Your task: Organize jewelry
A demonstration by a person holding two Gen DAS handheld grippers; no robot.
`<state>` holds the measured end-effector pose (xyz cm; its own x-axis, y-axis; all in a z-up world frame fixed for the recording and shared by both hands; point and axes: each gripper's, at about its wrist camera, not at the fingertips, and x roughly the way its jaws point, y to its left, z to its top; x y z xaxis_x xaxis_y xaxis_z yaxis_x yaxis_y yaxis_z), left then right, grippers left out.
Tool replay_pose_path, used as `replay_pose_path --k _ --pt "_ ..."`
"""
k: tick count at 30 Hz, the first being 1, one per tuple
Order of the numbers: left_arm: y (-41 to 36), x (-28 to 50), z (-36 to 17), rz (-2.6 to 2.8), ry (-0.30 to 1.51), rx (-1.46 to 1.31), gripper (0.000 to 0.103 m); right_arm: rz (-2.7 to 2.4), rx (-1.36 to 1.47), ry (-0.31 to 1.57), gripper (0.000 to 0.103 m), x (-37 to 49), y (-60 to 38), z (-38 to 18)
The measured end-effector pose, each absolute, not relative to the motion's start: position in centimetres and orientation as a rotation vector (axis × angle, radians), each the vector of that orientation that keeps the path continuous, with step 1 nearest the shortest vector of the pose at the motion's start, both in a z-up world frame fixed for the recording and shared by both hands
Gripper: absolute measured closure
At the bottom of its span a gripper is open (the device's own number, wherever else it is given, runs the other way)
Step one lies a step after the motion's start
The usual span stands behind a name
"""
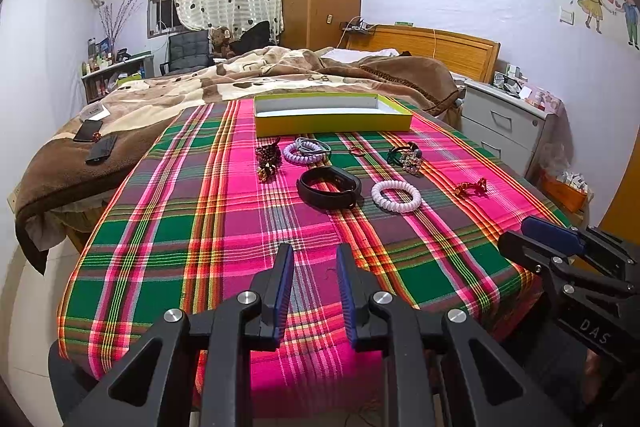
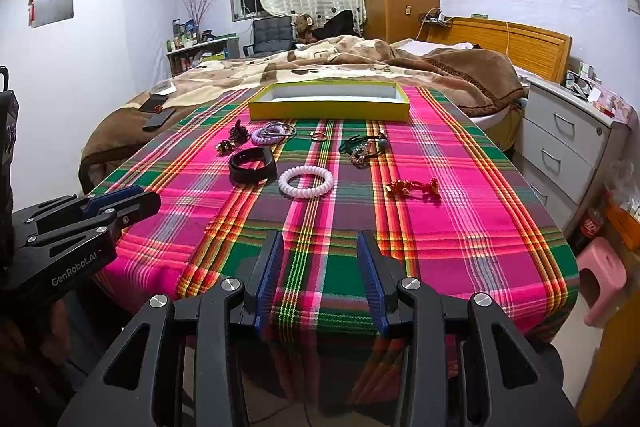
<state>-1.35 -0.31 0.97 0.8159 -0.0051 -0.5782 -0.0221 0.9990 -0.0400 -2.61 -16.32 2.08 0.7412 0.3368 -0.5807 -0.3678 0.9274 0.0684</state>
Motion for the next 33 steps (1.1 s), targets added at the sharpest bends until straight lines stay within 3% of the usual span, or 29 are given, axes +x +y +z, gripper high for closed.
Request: replay_pose_path --k 33 --pt "-0.58 -1.50 0.83 0.008 0.617 -0.049 0.082 0.388 -0.053 0.628 0.064 -2.68 -16.30 1.91"
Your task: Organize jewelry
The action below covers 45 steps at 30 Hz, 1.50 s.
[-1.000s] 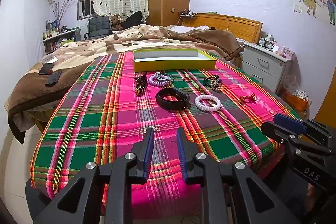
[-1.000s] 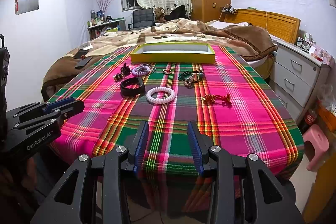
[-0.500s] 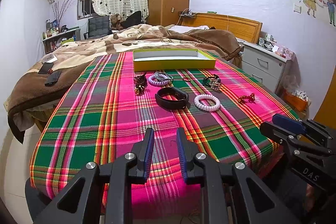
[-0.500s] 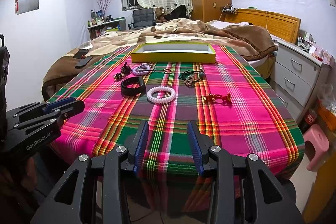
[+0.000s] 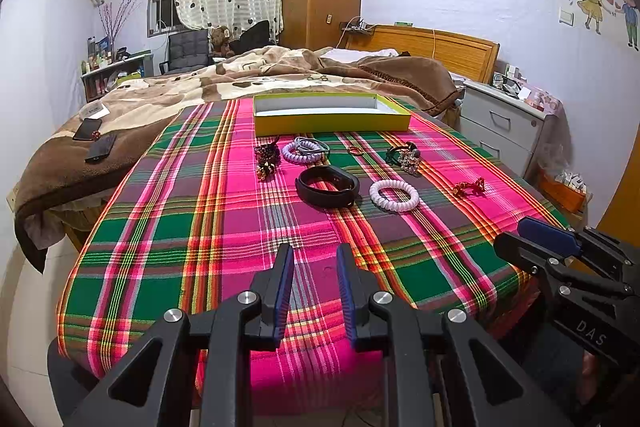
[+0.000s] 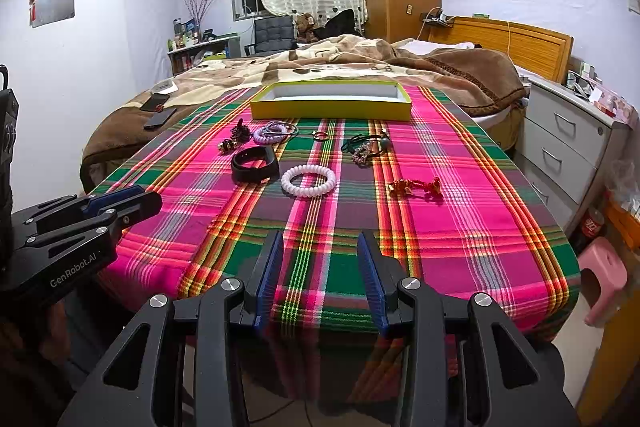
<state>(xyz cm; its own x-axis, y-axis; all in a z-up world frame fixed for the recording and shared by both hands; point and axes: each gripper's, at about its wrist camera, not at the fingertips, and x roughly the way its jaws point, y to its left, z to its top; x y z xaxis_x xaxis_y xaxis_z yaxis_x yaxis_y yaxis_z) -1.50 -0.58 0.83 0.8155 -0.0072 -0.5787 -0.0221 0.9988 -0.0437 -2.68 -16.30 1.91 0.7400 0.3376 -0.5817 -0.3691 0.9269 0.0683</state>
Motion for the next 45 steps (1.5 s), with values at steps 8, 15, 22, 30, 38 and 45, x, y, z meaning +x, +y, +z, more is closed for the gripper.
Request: replay_pose_path --k 8,15,22,30,38,45 --pt "-0.5 -1.5 0.8 0.008 0.617 -0.050 0.082 0.388 -0.052 0.628 0.064 -2.7 -16.3 1.9" --pt "-0.6 -1.5 0.8 0.004 0.617 -0.055 0.082 0.387 -0.053 0.629 0.064 -2.6 -16.3 1.9" --pt "-0.4 0.2 1.0 -0.024 0.631 -0.075 0.082 0.381 -0.054 0.644 0.064 -1.6 -16.5 1.7" --pt "0.0 5.1 1.1 -0.062 0.687 -0.095 0.082 0.358 -0.034 0.683 0.064 2.2 -17.4 1.7" --pt "0.8 9.8 0.3 -0.053 0.762 -0.134 0.082 0.301 -0.010 0.735 0.064 6.6 -19.1 1.2" --pt "2.0 12.2 -1.0 -0.041 0.833 -0.198 0.082 0.283 0.091 0.842 0.064 9.8 -20.7 -0.3"
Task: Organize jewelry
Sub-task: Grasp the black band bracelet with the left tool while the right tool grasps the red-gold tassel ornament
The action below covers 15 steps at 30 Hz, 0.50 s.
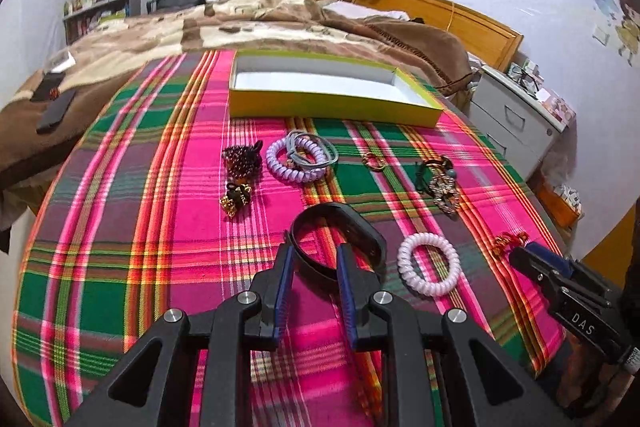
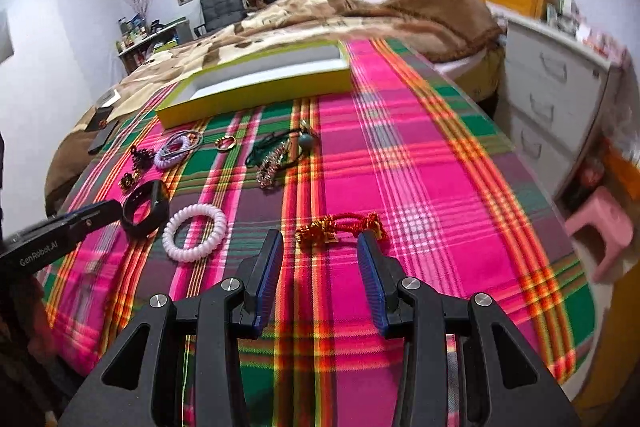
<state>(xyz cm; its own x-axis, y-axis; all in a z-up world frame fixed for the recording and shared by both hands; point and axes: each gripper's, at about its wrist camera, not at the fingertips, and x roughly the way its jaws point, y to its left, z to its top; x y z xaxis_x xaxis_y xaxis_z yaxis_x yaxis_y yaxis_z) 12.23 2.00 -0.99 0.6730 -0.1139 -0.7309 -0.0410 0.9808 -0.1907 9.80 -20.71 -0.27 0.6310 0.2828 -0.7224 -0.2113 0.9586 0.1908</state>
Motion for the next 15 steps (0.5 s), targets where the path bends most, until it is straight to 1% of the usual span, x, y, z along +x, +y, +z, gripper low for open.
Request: replay_pose_path --k 4,10,15 --pt "2.2 13.2 -1.8 -0.043 0.860 -0.216 0.082 0.293 0.130 0.889 0.064 10.9 -20.7 -1.0" --pt "2.3 14.6 -2.2 -0.034 0.880 -0.225 0.082 0.288 0.167 0.904 0.064 12.8 -20.4 -0.9" --pt "1.4 15.0 -2.3 -0.006 0.879 -0.151 0.082 0.250 0.134 0.908 0.064 14.1 -19.6 -1.0"
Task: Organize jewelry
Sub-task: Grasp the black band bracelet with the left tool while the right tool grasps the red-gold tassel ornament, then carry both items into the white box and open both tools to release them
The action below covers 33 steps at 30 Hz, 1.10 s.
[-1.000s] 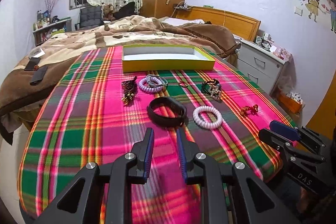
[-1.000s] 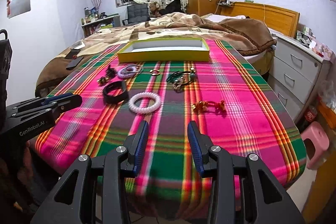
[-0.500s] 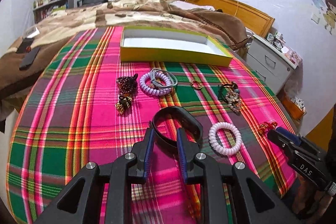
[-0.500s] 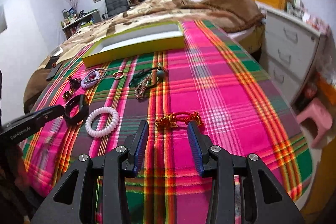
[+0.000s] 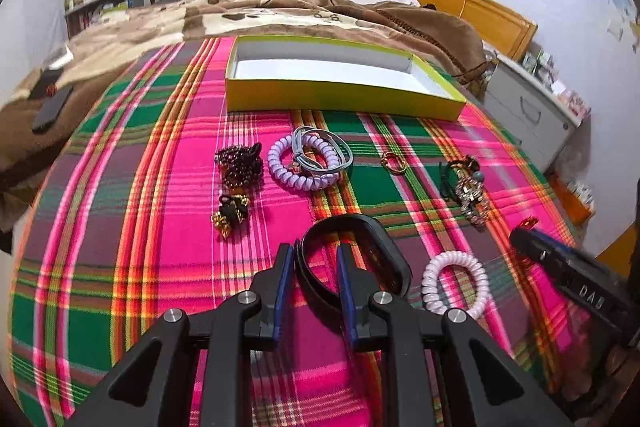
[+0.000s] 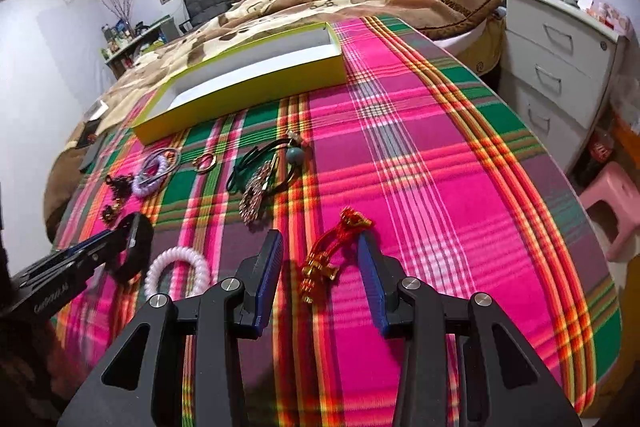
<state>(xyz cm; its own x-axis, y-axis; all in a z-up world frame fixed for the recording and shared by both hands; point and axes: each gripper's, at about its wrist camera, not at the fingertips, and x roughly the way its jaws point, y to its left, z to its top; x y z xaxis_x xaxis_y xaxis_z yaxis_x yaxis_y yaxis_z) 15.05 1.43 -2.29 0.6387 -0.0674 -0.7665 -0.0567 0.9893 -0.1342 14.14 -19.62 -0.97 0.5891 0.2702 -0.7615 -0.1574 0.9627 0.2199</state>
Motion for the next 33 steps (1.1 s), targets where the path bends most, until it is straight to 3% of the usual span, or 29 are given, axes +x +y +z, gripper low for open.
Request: replay_pose_path --k 4,6,12,33 --pt "0.6 14.9 -2.4 0.020 0.868 -0.076 0.086 0.215 0.072 0.907 0.090 14.3 -19.0 -1.0" --pt "0.6 14.9 -2.4 0.029 0.862 -0.058 0.092 0.214 0.068 0.909 0.094 14.2 -19.1 -1.0" --pt "1.1 14.7 -2.2 0.007 0.857 -0.059 0.096 0.230 0.070 0.900 0.094 13.7 -19.5 -0.9" --pt "2.4 17.7 2.6 -0.055 0.761 -0.043 0.097 0.338 0.033 0.790 0.094 16.6 -17.4 3.5"
